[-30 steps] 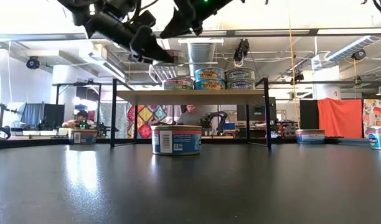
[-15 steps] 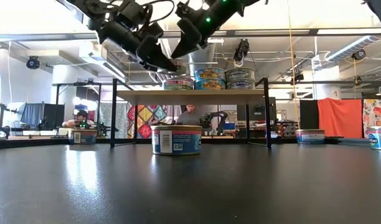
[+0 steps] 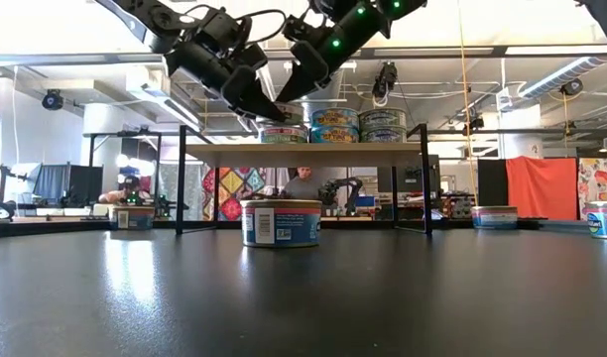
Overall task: Stack canned seafood by type on shelf
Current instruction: Stack the white green tuna can on top of the white green tuna can on the shelf
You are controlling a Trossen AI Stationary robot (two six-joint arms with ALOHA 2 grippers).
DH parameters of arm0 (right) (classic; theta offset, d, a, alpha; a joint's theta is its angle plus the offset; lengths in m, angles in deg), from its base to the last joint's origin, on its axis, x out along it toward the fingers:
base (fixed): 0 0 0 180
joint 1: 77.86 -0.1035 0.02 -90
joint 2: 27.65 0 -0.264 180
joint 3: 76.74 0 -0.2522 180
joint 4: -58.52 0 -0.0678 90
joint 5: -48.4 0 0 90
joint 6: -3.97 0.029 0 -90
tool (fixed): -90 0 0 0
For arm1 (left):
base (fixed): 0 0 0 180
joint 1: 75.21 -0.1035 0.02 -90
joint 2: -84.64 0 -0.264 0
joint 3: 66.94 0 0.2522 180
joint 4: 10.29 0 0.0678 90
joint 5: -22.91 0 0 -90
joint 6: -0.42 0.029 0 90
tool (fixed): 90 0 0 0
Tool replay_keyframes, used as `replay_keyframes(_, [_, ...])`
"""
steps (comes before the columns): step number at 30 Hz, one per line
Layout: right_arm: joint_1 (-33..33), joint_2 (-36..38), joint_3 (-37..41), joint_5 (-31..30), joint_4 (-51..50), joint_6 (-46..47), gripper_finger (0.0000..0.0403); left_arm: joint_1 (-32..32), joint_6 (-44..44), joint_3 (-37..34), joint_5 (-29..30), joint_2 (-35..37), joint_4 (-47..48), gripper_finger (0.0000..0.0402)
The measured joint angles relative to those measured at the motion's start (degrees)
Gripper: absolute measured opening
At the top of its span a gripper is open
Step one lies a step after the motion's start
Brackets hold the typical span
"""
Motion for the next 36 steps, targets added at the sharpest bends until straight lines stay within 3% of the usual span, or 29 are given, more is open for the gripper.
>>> replay_keyframes(14, [0.4, 0.1, 2.9, -0.4, 1.0, -0.9, 0.0012, -0.2, 1.0, 3.3, -0.6, -3.7, 2.7, 0.0397])
replay_keyframes(28, [0.7, 0.2, 3.1, -0.8, 2.9, -0.8, 0.0012, -0.2, 0.5, 6.6, 4.3, -4.0, 6.5, 0.0399])
replay_keyframes(36, [0.7, 0.2, 0.8, -0.5, 2.7, -2.1, 0.0012, -0.3, 1.1, 9.6, 1.9, -3.3, 10.1, 0.0399])
